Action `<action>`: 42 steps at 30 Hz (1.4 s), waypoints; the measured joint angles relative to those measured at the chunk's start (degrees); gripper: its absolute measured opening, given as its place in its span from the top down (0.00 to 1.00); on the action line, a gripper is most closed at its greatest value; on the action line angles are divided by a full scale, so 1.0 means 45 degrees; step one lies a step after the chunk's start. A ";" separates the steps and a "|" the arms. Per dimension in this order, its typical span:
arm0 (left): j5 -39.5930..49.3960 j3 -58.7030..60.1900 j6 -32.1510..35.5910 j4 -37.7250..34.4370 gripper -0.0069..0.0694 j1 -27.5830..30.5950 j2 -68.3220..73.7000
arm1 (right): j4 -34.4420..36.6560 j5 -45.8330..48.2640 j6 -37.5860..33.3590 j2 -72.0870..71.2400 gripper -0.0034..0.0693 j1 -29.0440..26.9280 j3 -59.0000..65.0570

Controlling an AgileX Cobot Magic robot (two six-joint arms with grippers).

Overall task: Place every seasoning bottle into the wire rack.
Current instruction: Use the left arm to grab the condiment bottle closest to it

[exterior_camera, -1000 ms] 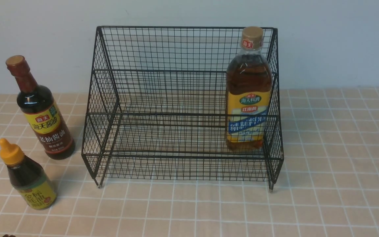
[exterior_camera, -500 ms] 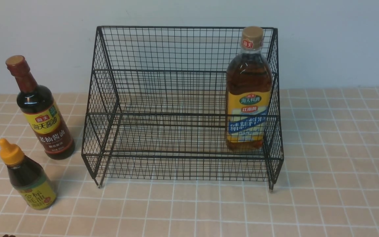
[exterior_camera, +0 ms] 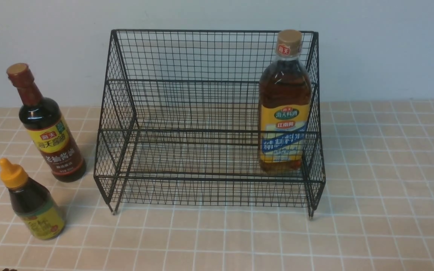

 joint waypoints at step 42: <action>-0.3184 0.0044 -0.0591 -0.2804 0.92 0.0000 0.0000 | 0.0028 -0.0028 0.0005 0.0000 0.97 -0.0065 0.0003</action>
